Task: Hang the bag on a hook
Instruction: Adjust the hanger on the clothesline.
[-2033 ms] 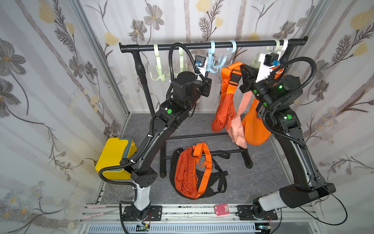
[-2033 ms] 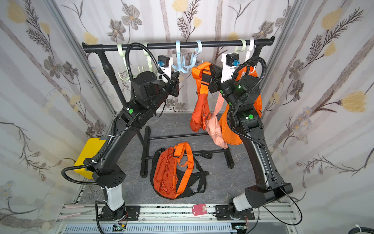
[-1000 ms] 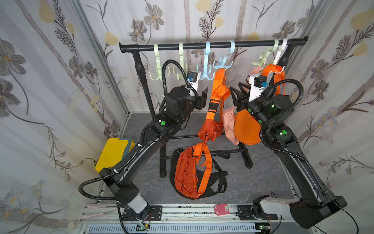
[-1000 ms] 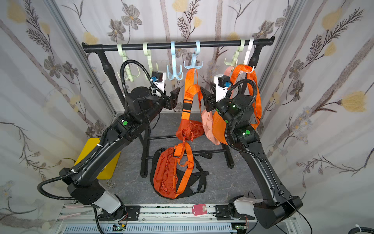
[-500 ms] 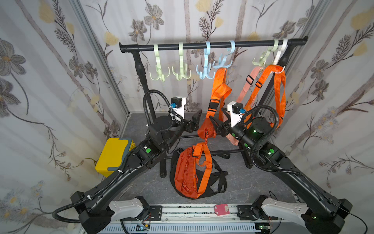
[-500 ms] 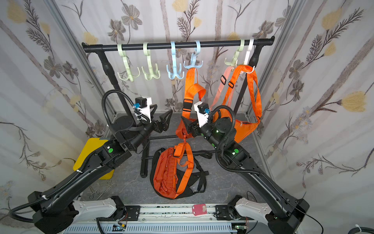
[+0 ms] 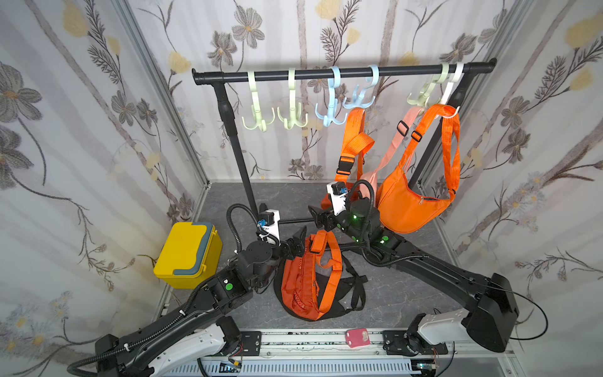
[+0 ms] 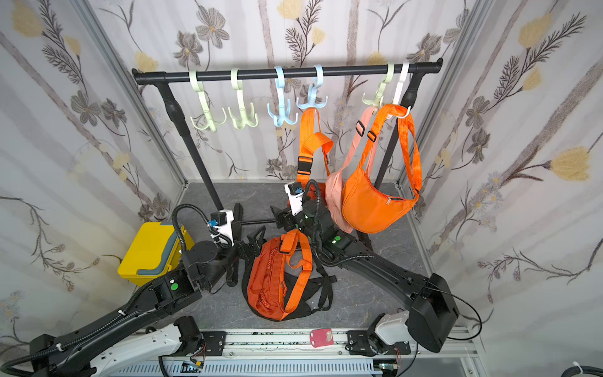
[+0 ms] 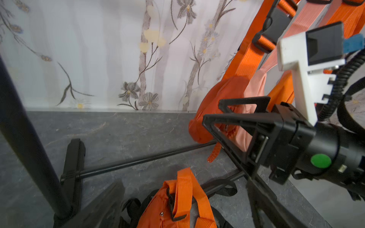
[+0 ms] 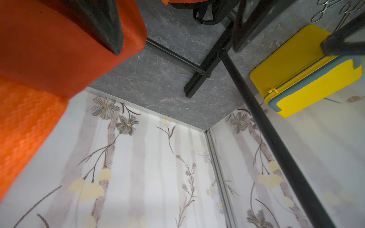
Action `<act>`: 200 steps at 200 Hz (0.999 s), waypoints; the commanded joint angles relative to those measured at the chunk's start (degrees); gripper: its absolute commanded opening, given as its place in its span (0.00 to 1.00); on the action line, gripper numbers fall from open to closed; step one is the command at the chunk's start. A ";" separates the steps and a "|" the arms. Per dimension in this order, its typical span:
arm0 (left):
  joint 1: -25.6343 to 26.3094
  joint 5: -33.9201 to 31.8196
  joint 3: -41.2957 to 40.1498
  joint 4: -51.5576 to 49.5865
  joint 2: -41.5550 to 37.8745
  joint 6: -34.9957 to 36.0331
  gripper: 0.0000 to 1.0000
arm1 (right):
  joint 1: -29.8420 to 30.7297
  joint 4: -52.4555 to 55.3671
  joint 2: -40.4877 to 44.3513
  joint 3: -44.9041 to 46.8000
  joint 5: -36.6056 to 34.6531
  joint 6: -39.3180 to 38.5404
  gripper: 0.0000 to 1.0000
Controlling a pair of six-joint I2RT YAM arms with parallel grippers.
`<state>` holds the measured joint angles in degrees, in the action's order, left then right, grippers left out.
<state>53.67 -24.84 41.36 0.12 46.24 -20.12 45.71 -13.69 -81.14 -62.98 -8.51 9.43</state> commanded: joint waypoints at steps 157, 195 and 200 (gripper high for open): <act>2.33 0.36 -10.40 -3.50 -6.23 -14.95 0.98 | -6.11 -13.19 10.86 15.28 -12.22 2.27 0.98; 4.71 0.54 -14.19 -10.73 -6.91 -24.67 0.98 | 0.50 -14.03 16.74 27.79 -9.27 1.72 0.99; 5.14 0.52 -15.01 -11.29 -6.78 -26.09 0.98 | 0.85 -13.63 17.16 29.12 -8.92 2.51 0.99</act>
<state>57.58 -24.34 28.47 -5.80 39.35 -37.67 44.25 -26.00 -65.98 -39.11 -20.08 12.93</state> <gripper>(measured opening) 0.982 0.995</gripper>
